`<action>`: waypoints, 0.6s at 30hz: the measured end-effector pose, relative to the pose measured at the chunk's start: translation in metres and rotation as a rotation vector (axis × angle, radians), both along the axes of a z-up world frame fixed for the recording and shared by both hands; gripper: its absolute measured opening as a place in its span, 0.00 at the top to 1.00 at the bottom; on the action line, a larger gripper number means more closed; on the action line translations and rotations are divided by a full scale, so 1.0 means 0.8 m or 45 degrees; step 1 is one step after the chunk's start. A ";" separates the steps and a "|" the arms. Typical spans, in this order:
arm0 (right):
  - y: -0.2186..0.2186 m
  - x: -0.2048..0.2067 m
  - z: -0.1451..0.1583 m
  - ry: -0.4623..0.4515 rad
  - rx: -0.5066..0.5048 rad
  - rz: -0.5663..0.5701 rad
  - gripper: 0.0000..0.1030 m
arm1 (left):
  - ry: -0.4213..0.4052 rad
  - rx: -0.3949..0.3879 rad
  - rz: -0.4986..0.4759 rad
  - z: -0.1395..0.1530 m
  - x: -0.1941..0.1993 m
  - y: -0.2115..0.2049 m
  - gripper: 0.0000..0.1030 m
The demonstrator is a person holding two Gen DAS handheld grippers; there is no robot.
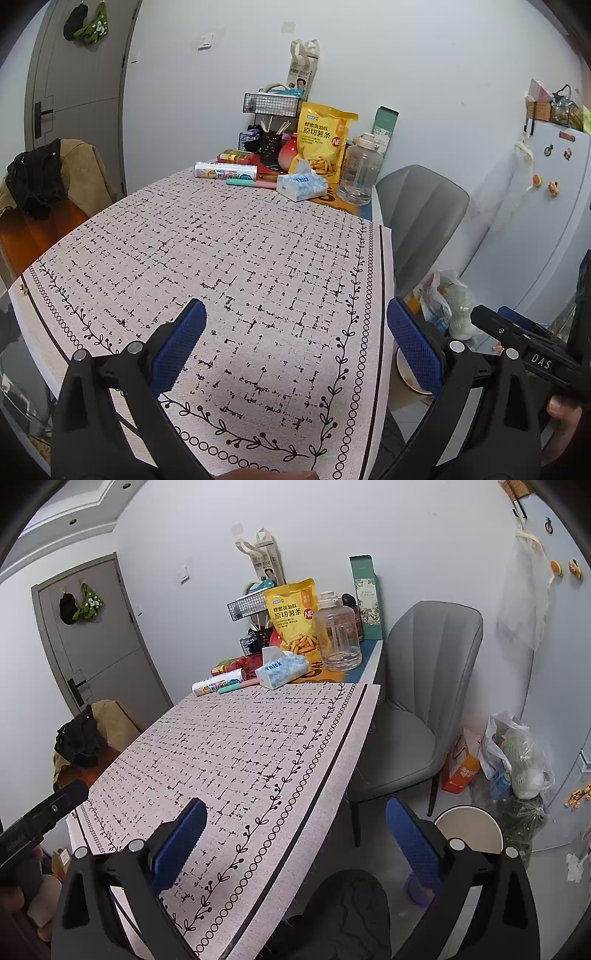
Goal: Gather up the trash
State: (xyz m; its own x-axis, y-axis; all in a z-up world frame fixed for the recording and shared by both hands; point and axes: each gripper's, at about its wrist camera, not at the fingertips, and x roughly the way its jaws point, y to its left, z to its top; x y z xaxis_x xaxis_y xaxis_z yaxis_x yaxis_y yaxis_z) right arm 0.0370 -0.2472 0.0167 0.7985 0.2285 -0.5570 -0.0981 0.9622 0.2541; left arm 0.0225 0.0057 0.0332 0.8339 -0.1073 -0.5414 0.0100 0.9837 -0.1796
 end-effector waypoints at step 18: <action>-0.005 0.007 -0.011 0.024 0.004 -0.006 0.07 | 0.012 -0.004 -0.006 -0.004 0.002 0.001 0.06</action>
